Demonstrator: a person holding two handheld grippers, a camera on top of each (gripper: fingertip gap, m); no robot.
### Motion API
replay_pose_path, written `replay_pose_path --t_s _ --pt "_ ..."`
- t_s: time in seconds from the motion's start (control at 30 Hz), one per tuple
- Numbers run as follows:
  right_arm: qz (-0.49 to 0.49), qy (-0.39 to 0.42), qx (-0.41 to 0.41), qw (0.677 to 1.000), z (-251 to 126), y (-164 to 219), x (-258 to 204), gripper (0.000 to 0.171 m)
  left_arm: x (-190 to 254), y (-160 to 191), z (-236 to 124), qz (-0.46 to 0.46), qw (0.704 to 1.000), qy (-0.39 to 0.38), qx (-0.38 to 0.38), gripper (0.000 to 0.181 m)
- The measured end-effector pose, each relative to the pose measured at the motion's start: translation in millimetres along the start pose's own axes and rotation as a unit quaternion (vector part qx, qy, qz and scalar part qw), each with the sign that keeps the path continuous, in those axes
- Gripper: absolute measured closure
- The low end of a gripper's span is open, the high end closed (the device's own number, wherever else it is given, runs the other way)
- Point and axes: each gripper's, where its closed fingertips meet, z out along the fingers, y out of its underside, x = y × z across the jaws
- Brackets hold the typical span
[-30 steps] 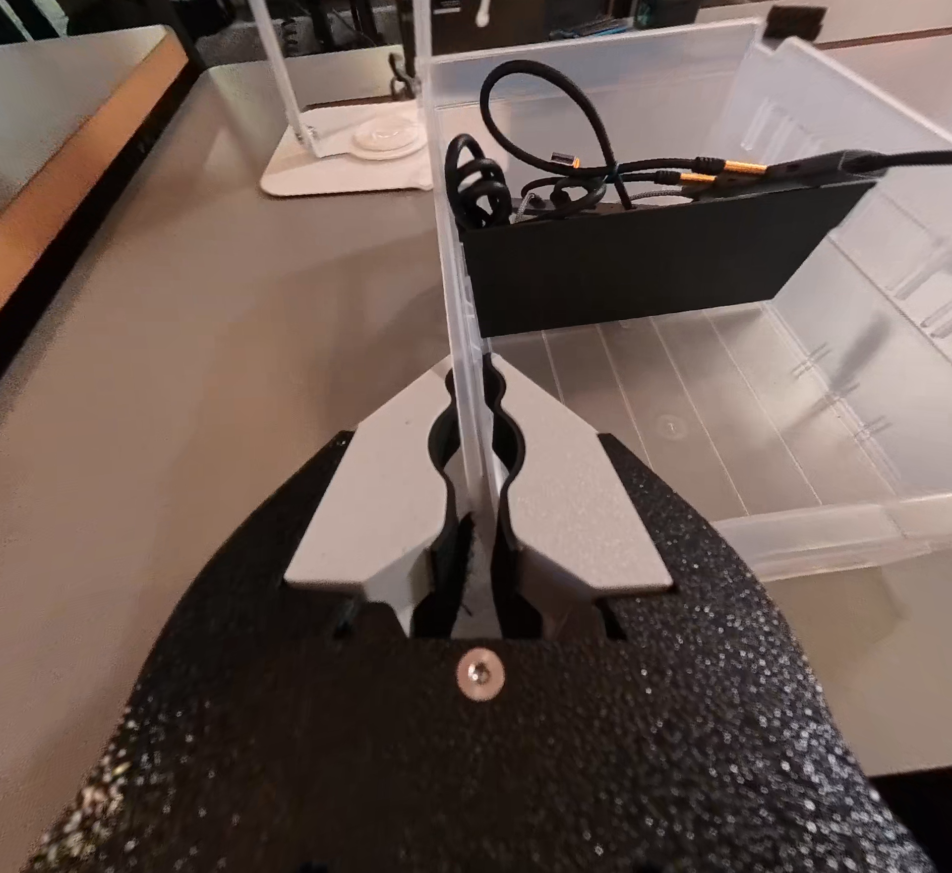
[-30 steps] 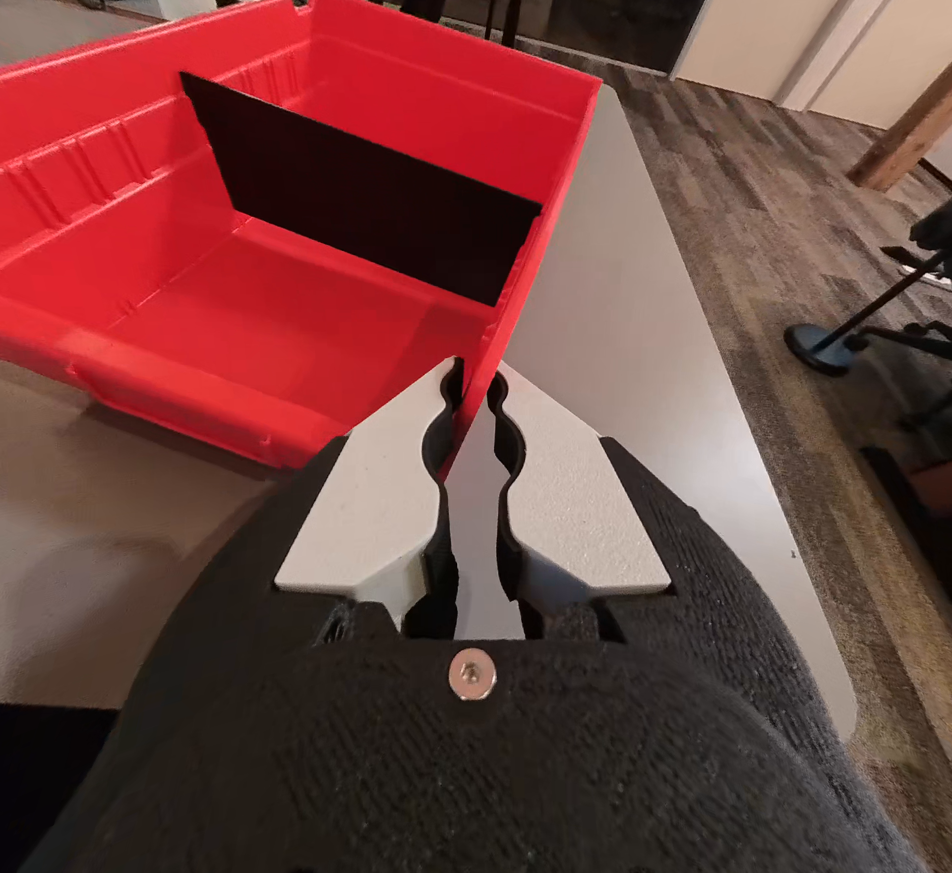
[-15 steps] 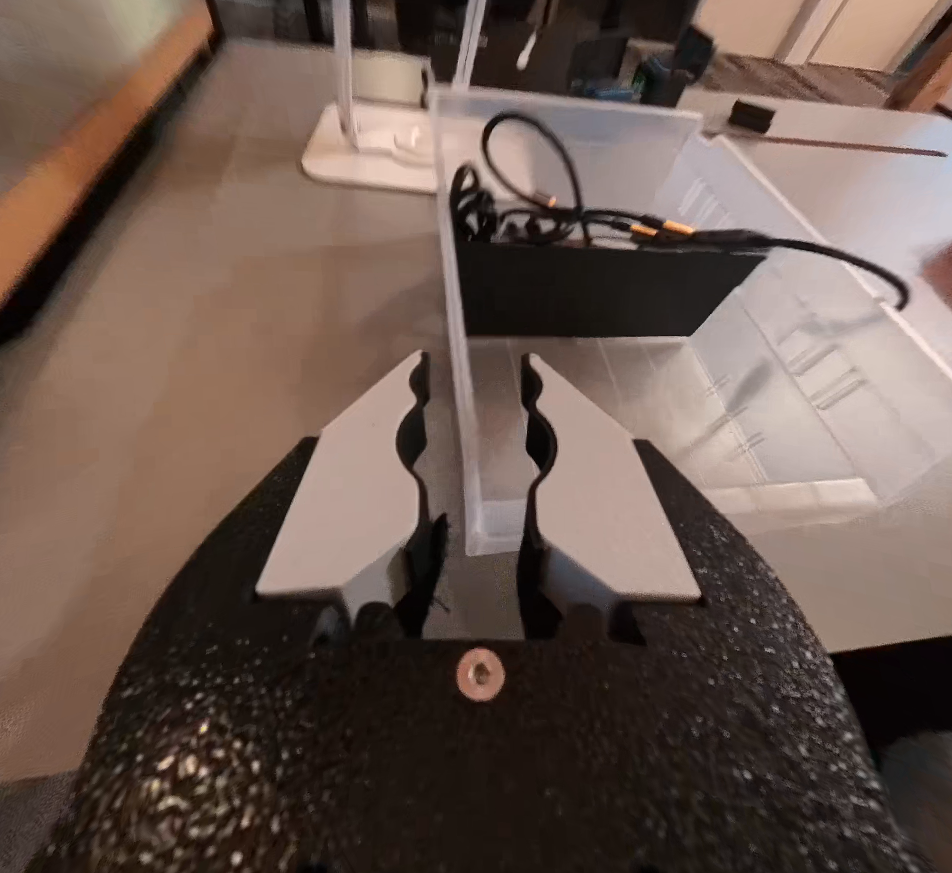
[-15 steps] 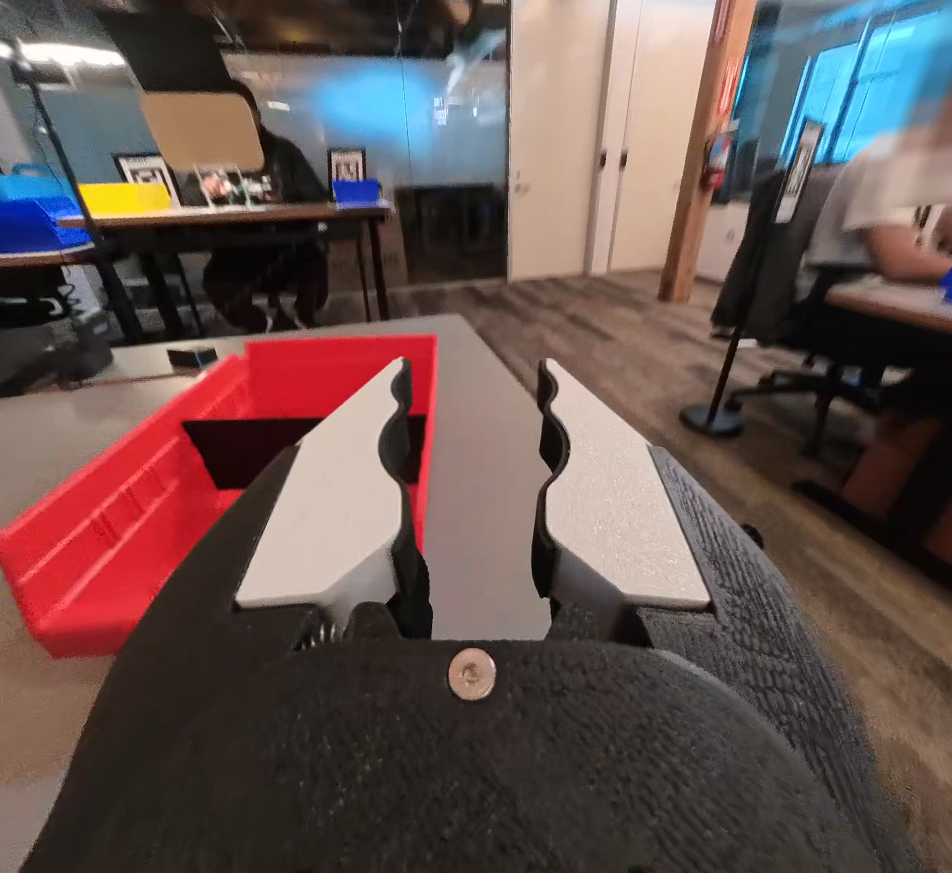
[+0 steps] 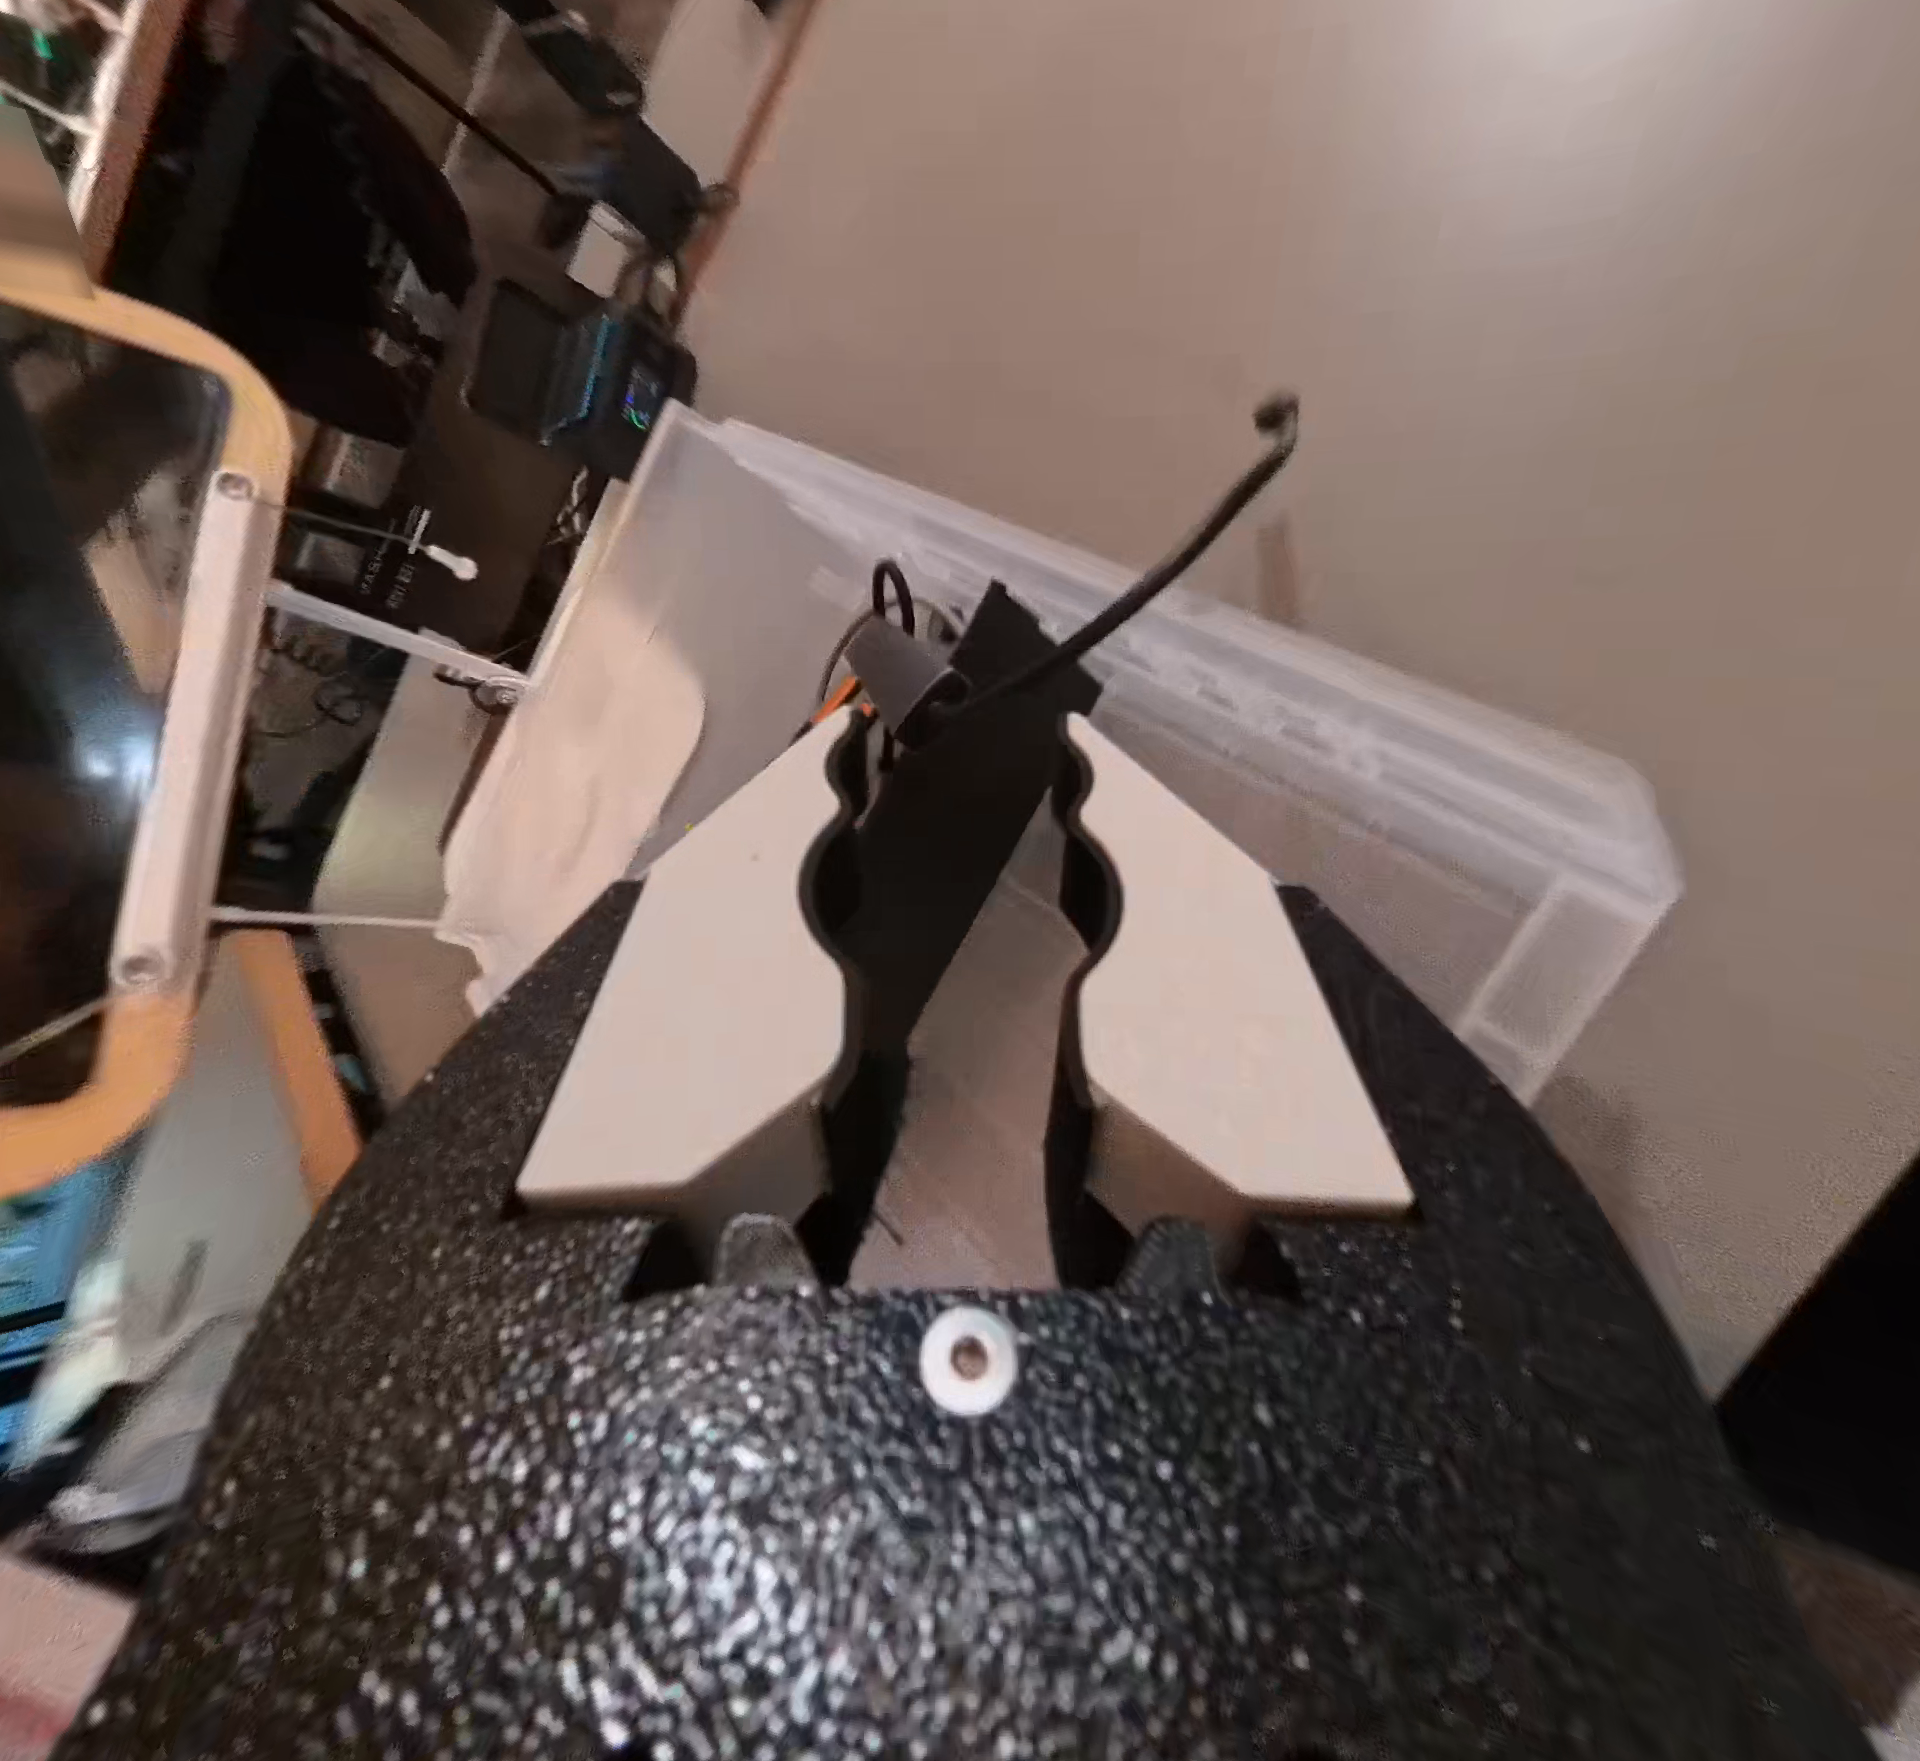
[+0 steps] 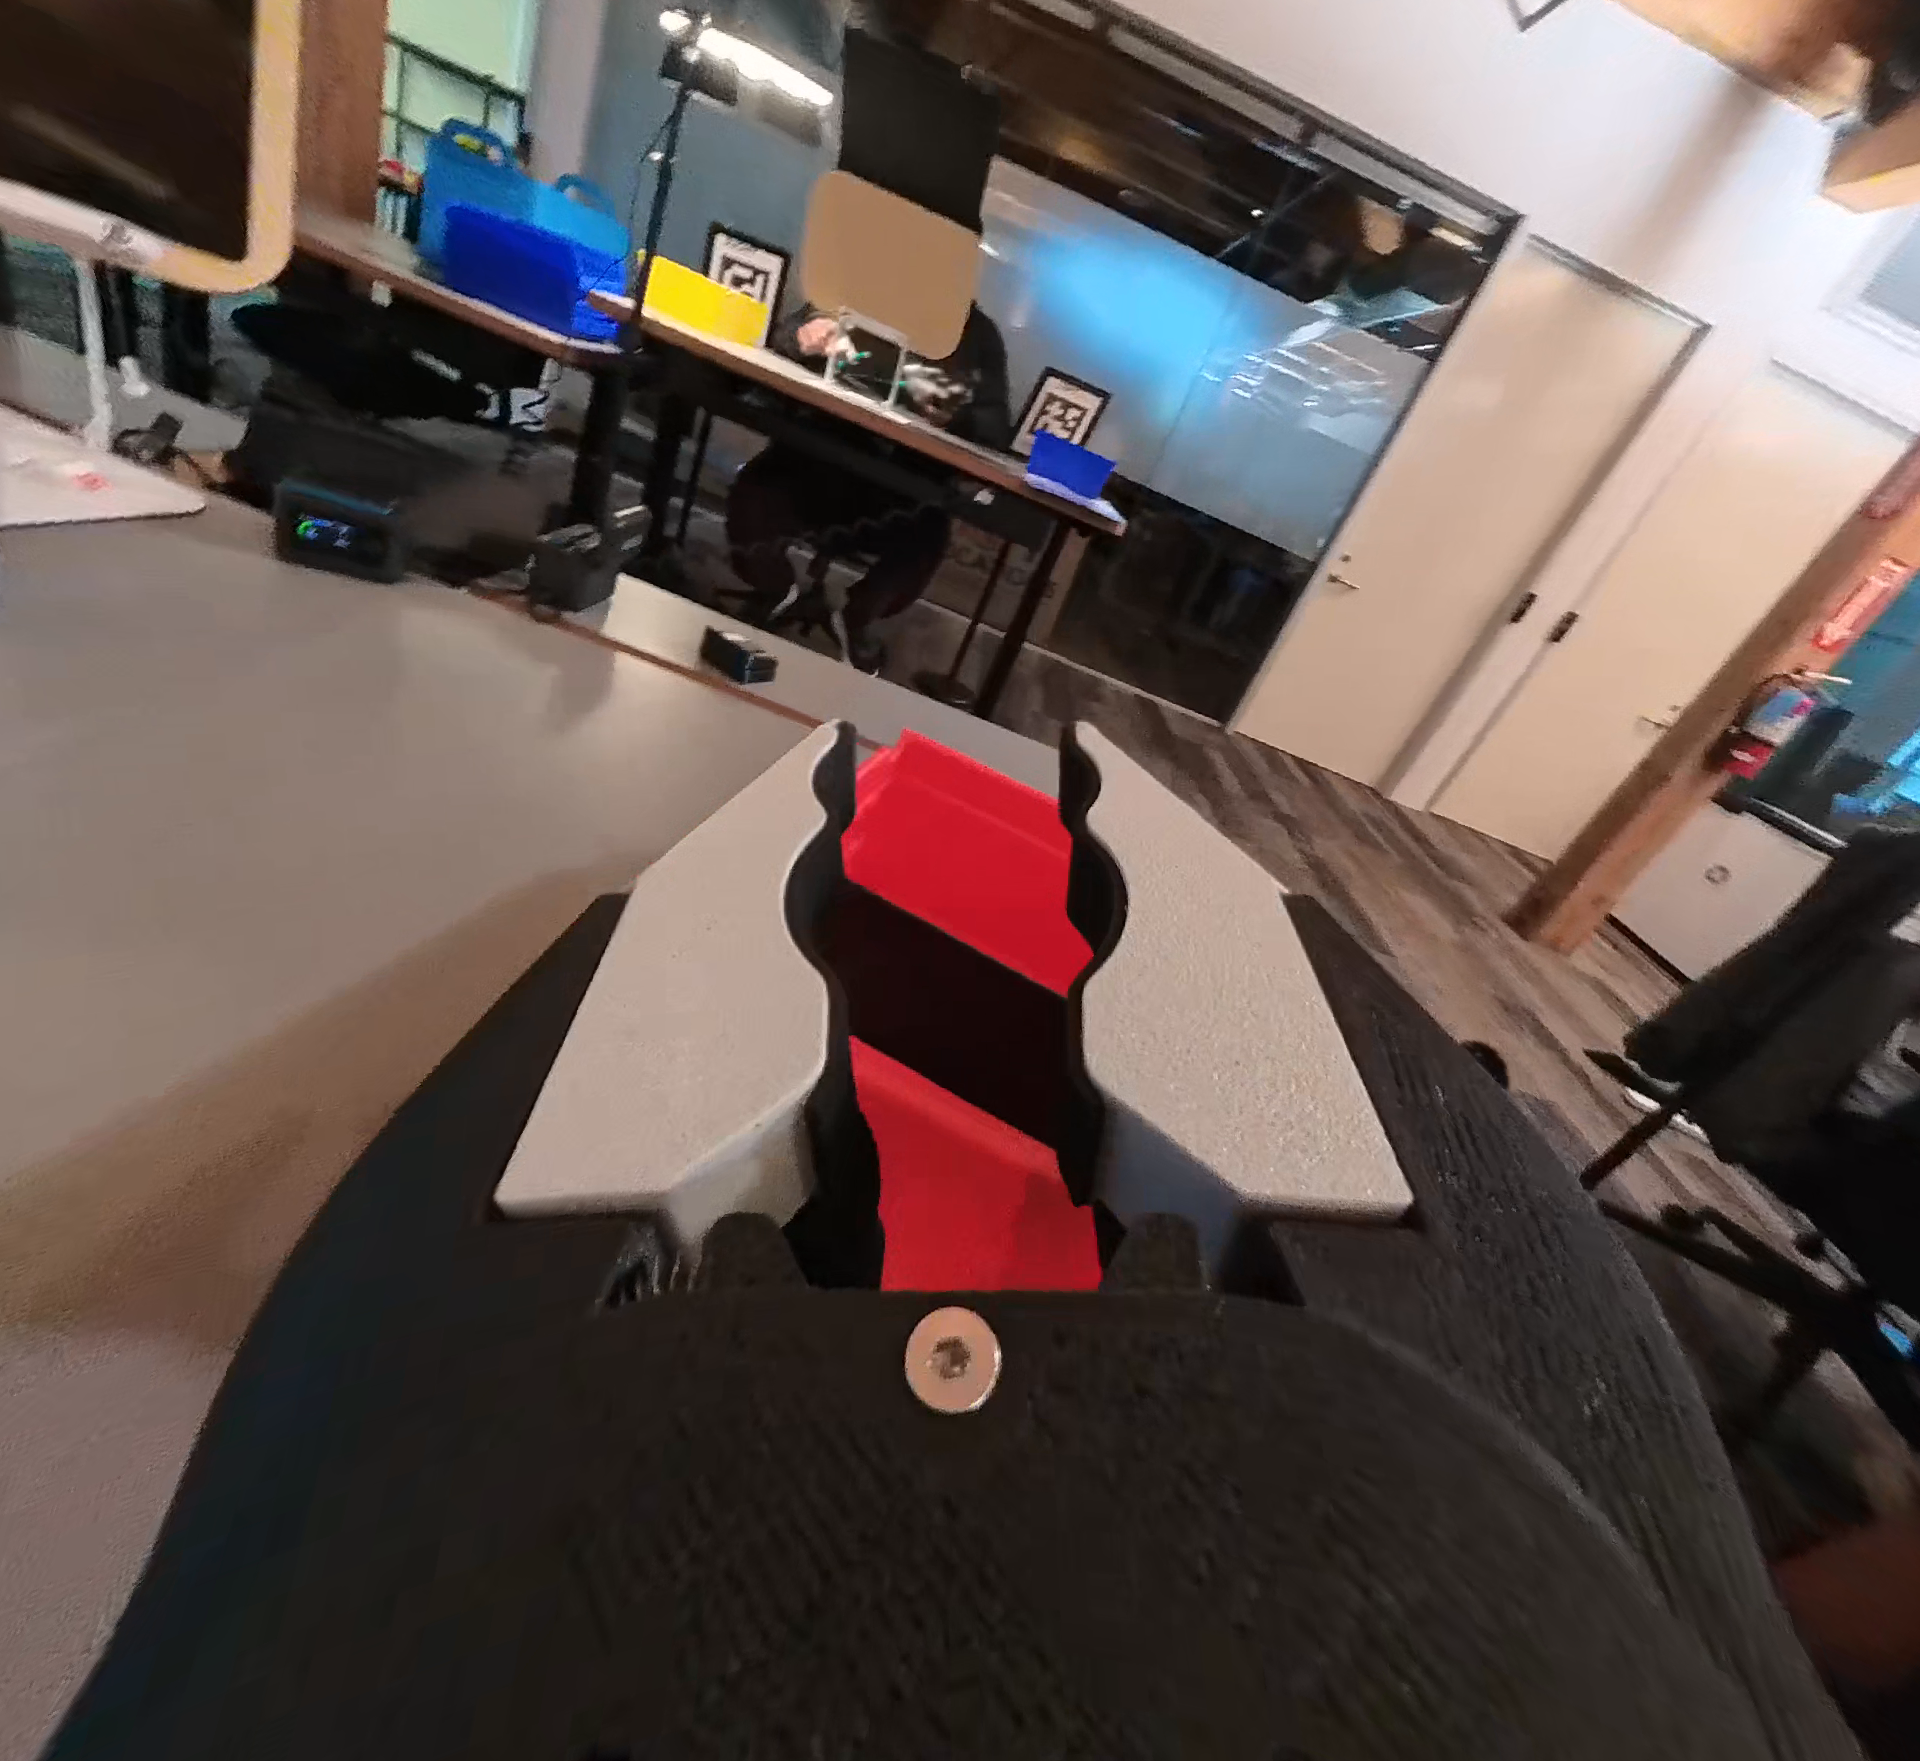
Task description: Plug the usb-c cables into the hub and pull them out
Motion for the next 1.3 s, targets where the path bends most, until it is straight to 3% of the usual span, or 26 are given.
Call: replay_pose_path --t_s 0.27,0.37,0.47,0.67,0.87,1.03,1.17,1.3 --pt "0.024 -0.07 0.0 0.997 6 10 -33 0.134 -1 5 26 0.108 0.994 0.019 -0.022 0.148" --pt "0.026 -0.081 -0.002 0.996 6 12 -38 0.134 -2 11 34 0.131 0.99 0.026 -0.051 0.165" --pt "0.029 -0.09 0.001 0.996 4 11 -40 0.135 -12 7 32 0.132 0.99 0.005 -0.055 0.17" --pt "0.035 -0.126 0.023 0.991 2 -1 -52 0.135 -69 -25 -7 0.081 0.991 -0.106 0.01 0.174" --pt "0.006 -0.197 0.048 0.979 14 -29 -84 0.135 -136 -97 -83 0.002 0.962 -0.223 0.157 0.175" --pt "-0.048 -0.277 0.099 0.955 30 -70 -130 0.134 -141 -184 -115 -0.012 0.953 -0.159 0.256 0.175" --pt "-0.042 -0.357 0.138 0.923 45 -112 -171 0.123 -105 -259 -105 0.025 0.957 -0.016 0.289 0.174" --pt "-0.019 -0.386 0.139 0.912 74 -136 -189 0.109 -51 -312 -80 0.085 0.95 0.11 0.281 0.174"
